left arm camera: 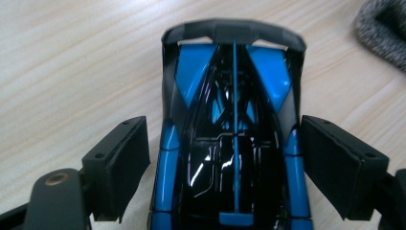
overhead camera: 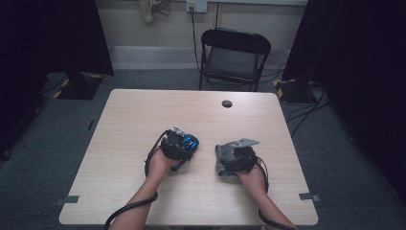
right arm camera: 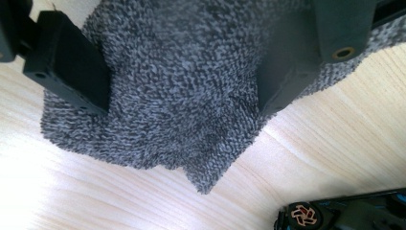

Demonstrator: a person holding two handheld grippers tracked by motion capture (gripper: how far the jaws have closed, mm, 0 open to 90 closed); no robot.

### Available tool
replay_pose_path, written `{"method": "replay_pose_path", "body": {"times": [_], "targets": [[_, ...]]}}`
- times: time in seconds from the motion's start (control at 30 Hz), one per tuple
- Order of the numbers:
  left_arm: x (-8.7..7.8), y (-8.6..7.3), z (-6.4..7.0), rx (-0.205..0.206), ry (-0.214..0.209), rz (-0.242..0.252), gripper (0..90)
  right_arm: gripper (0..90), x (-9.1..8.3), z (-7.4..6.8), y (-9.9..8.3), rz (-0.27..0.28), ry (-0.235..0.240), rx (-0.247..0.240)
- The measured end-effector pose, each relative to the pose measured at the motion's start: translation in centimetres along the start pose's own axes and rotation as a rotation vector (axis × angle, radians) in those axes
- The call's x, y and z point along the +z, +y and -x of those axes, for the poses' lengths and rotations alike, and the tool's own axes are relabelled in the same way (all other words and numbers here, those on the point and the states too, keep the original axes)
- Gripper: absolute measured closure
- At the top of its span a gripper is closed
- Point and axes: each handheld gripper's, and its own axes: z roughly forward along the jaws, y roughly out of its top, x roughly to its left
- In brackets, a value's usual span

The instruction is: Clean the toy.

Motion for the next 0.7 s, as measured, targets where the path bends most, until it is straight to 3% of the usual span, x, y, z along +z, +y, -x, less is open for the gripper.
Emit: {"method": "replay_pose_path", "body": {"times": [0.17, 0.23, 0.3, 0.33, 0.57, 0.7], "targets": [[0.31, -0.31, -0.01, 0.004, -0.002, -0.011, 15.5, 20.4, 0.02, -0.01, 0.04, -0.003, 0.0, -0.003], [0.29, -0.27, 0.0, -0.004, 0.011, -0.015, 17.0, 20.4, 0.04, -0.01, 0.05, -0.004, 0.0, -0.005], [0.07, -0.12, 0.07, 0.019, -0.006, -0.022, 22.4, 20.4, 0.05, -0.01, 0.08, -0.006, 0.0, -0.007], [0.12, -0.06, 0.29, 0.018, 0.007, -0.03, 25.6, 20.4, 0.04, -0.01, 0.09, -0.007, 0.0, -0.006], [0.0, -0.07, 0.45, 0.003, 0.017, -0.043, 25.8, 19.9, -0.01, -0.13, 0.43, -0.024, -0.01, -0.008], [-0.29, -0.36, 0.15, 0.041, 0.005, -0.047, 25.8, 20.5, -0.24, 0.2, 0.9, -0.029, 0.001, 0.003]]}}
